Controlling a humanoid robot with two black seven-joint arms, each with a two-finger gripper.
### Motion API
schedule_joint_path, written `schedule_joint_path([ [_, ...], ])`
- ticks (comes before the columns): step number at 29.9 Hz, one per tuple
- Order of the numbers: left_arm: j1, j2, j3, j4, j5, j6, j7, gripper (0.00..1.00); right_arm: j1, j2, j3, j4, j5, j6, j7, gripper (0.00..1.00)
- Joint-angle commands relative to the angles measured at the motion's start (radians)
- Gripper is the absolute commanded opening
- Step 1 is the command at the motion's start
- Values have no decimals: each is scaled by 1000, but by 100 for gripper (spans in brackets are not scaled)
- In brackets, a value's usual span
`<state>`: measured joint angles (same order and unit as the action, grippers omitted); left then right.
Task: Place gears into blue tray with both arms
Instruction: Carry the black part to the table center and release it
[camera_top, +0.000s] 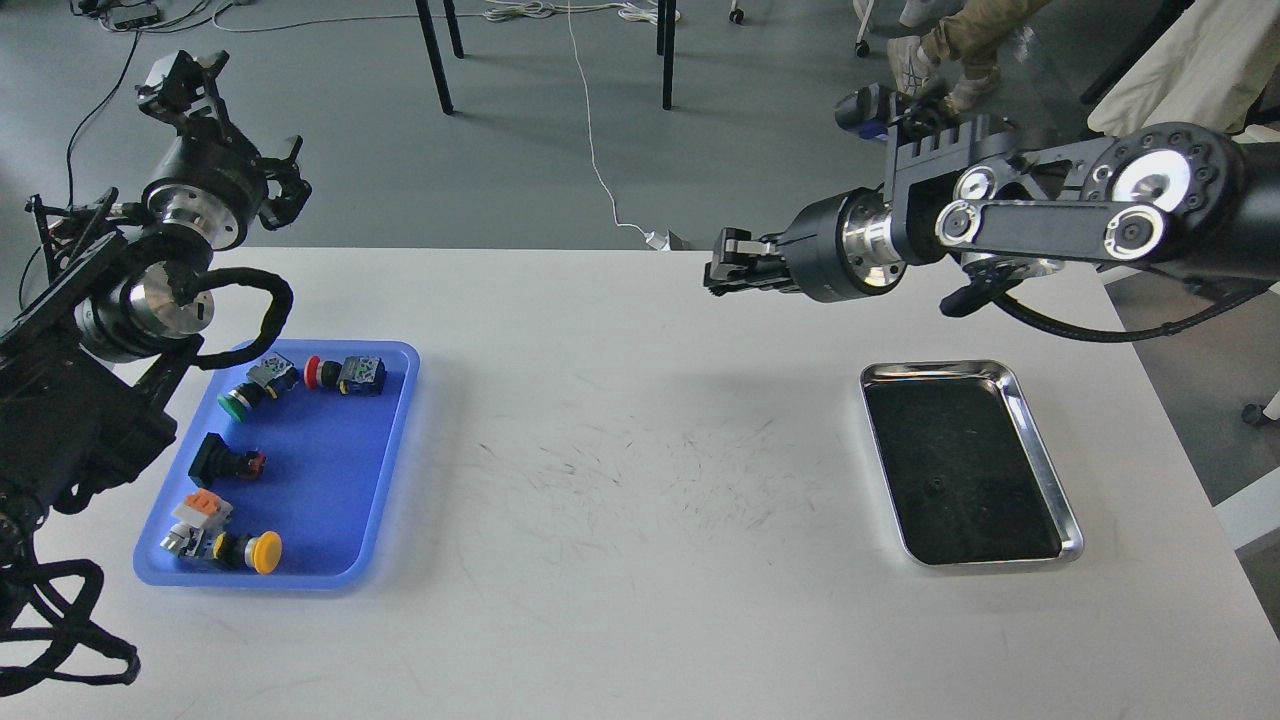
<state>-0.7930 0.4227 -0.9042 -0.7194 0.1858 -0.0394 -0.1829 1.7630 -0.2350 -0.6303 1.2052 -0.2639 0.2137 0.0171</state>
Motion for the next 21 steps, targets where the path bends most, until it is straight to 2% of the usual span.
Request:
schedule_joint_path([
  [1,-2,7,-2,0,0,0,0,98,-29,195,8,-81,31,-62,44,2],
  [2,-2,7,-1,0,0,0,0,98,-68,235,12,-114,35,-79,49,2],
  [8,0,7,-2,3,0,0,0,98,-298,235,57,-269,66,-165,61,2],
  [10,0,8,-4,6,0,-2,0,98,-361,235,95,-297,66,-174,82,2],
  [21,0,10,-7,8,0,0,-1,98,-476,235,182,-259,80,-174,89,2],
])
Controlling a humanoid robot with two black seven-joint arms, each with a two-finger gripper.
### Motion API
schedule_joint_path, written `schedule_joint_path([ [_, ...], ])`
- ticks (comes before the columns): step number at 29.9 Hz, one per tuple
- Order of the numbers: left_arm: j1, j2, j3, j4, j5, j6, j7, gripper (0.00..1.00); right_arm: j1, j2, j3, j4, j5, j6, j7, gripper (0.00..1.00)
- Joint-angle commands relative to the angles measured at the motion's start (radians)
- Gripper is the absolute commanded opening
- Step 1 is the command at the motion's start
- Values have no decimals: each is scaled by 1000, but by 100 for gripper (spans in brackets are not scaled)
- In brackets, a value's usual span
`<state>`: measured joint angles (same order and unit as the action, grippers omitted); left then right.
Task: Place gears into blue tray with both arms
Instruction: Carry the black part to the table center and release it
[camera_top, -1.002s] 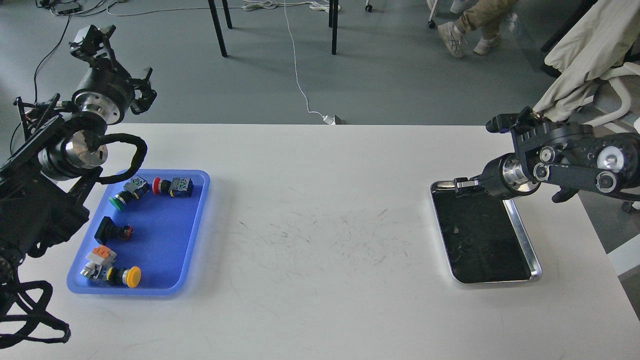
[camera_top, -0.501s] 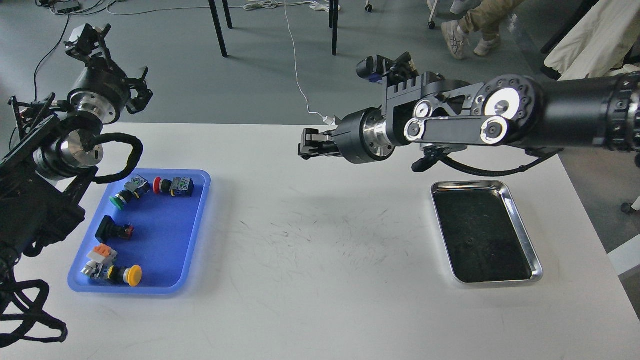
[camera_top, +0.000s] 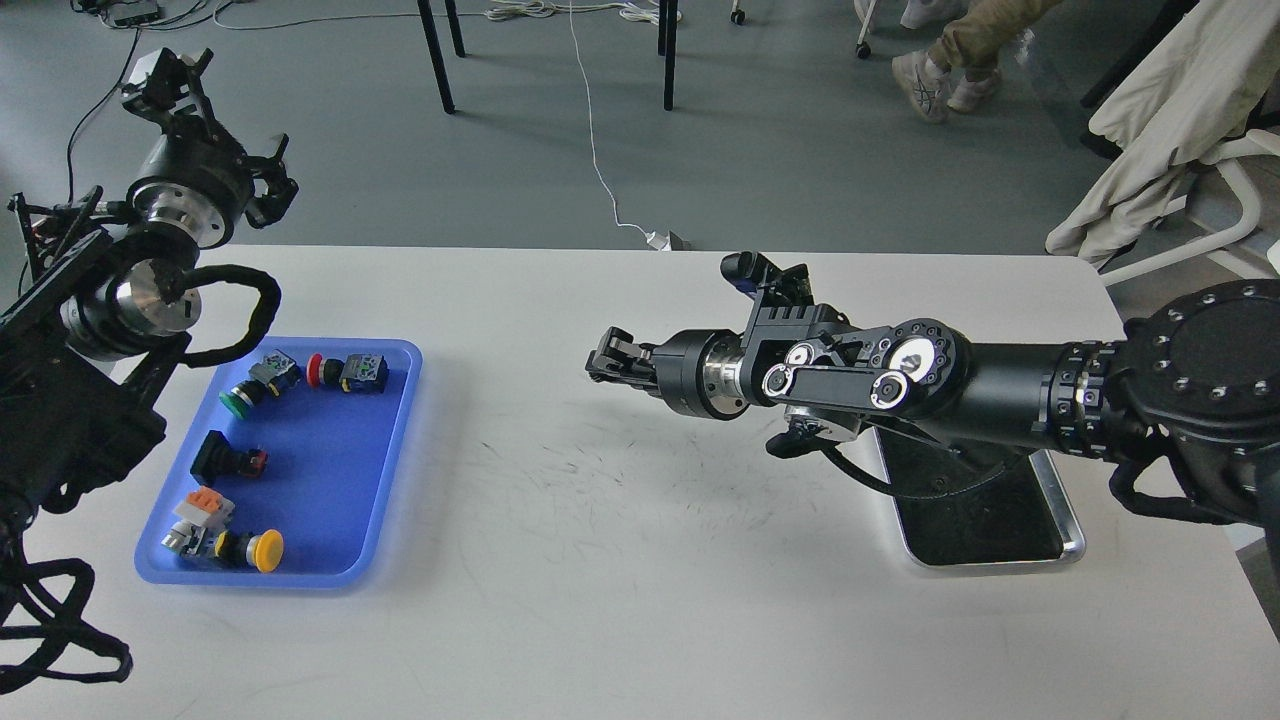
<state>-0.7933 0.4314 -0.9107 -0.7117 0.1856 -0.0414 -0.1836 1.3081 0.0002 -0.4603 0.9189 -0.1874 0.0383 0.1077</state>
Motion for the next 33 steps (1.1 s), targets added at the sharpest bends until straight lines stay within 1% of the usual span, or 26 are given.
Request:
schedule_joint_path([
  [1,0,3,-1,0,0,0,0,98,-26,0,12,44,3,2,-5,2],
  [6,3,9,1,0,-2,0,0,98,-62,0,12,81,5,6,-14,2],
  [8,3,10,1,0,-2,0,-8,98,-75,0,11,94,5,8,-19,2],
  [12,3,17,1,0,-2,0,-17,98,-115,0,9,100,2,11,-55,2],
  [15,3,17,4,0,-2,0,-17,98,-122,0,9,100,2,6,-57,3],
  [19,3,15,4,0,-2,-2,-17,98,-122,0,11,101,0,5,-56,6],
  [20,3,15,4,0,-2,-2,-17,98,-122,0,11,103,0,5,-57,8],
  [21,3,15,3,0,-2,-2,-17,98,-121,0,11,104,0,3,-56,13],
  [23,3,15,4,0,-2,-2,-17,98,-121,0,12,106,0,2,-56,27],
  [24,3,15,4,0,-2,-2,-17,98,-121,0,12,106,-1,2,-56,31],
  [27,3,15,6,0,-2,0,-17,98,-118,0,12,104,-4,2,-56,35],
  [28,3,15,6,0,-2,0,-17,98,-116,0,12,103,-6,2,-56,39],
  [29,3,15,6,0,-2,0,-17,98,-115,0,12,103,-6,2,-56,50],
  [31,3,15,7,0,0,0,-17,98,-110,0,14,101,-6,2,-53,84],
  [32,3,14,9,0,0,0,-17,98,-109,0,14,97,-7,2,-49,95],
  [33,3,13,10,0,0,1,-17,98,-104,0,17,89,-9,3,-48,95],
])
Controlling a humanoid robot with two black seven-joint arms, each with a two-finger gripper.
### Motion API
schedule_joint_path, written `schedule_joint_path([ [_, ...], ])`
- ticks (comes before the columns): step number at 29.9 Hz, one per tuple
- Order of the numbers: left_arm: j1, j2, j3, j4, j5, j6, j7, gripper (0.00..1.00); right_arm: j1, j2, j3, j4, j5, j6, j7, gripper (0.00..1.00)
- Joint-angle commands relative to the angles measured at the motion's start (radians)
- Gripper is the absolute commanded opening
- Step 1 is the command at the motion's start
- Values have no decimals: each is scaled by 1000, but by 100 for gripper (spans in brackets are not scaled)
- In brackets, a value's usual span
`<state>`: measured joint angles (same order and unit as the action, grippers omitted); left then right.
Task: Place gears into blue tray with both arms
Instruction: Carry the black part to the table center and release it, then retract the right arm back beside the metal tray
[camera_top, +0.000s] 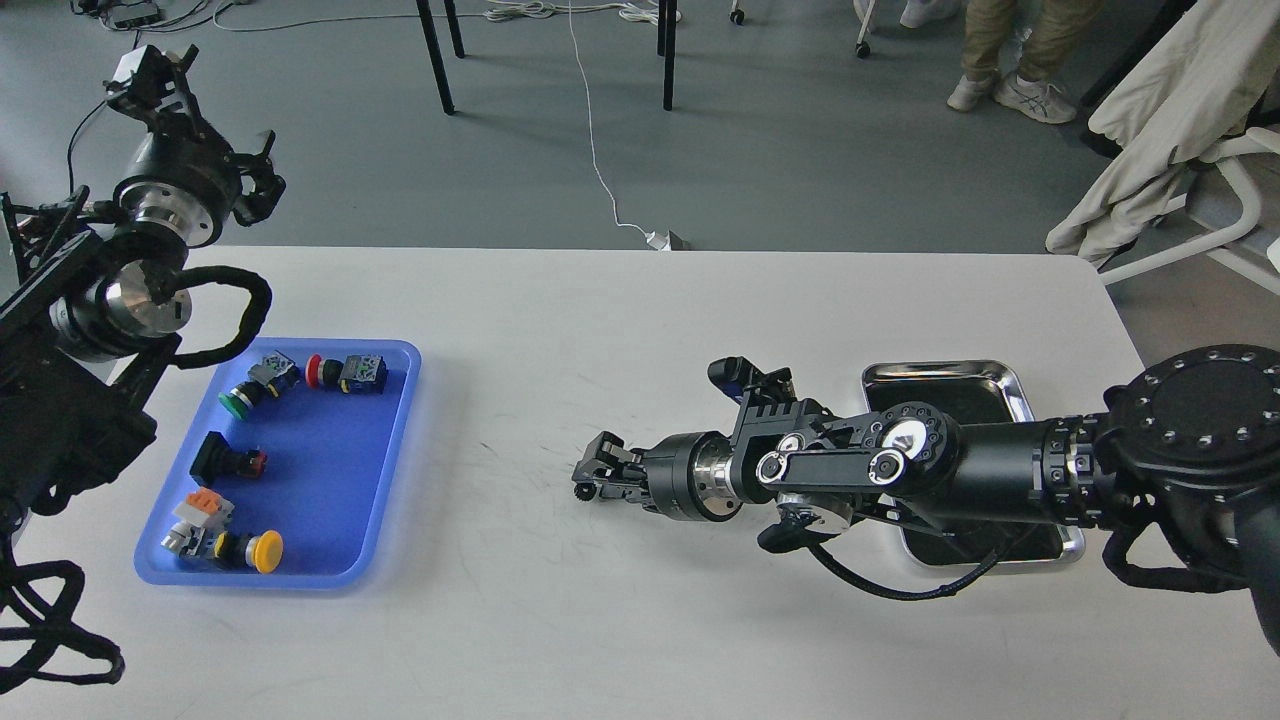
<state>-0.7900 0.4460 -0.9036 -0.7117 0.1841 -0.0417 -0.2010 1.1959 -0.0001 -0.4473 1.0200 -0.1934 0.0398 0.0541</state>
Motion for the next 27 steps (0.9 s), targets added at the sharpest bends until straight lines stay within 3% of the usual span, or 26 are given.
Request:
schedule_joint_path([
  [1,0,-4,5,2,2,2,0,98,16,0,10,-23,-4,3,6,96],
  [8,0,-16,6,3,2,3,0,98,99,0,142,-77,0,18,13,98],
  [14,-2,-12,6,3,5,3,2,98,214,-18,151,0,5,86,12,98],
  [22,-3,-10,6,0,11,2,6,98,292,-368,177,173,9,129,13,97],
  [27,-6,-15,9,-14,35,0,6,98,275,-601,281,225,12,132,49,97],
])
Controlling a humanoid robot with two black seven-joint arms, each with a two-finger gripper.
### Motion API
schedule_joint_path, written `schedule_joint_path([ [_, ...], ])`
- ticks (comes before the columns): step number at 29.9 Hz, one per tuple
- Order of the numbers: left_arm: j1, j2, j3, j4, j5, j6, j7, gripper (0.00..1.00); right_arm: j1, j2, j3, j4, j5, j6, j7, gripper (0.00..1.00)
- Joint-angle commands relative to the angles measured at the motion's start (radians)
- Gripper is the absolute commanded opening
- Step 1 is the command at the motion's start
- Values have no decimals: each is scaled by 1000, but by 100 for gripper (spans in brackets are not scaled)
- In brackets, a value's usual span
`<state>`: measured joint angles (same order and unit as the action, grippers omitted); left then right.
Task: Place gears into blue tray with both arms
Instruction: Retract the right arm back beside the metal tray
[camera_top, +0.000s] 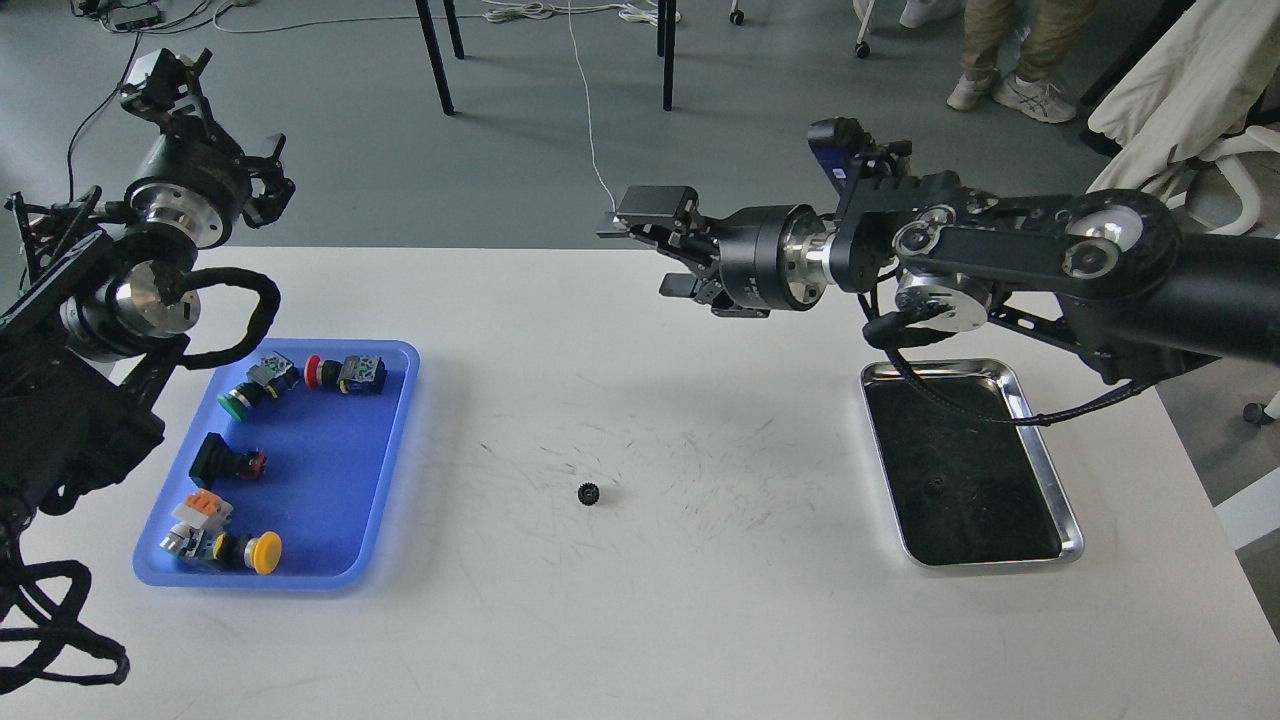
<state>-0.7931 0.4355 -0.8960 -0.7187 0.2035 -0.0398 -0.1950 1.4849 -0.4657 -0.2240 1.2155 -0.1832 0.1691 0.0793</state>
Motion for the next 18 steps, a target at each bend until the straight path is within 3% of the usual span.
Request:
schedule_joint_path([
  [1,-5,-6,2,-11,28,-2,2,98,-23,-195,78,47,2,4,34,97],
  [9,-12,14,135,-184,206,-5,9,98,-230,-595,290,194,213,70,112,97],
  [14,-6,87,225,-422,379,-5,32,98,-324,-724,313,180,453,170,185,97],
  [18,-3,141,319,-623,552,-5,34,98,-390,-743,311,110,574,223,221,96],
])
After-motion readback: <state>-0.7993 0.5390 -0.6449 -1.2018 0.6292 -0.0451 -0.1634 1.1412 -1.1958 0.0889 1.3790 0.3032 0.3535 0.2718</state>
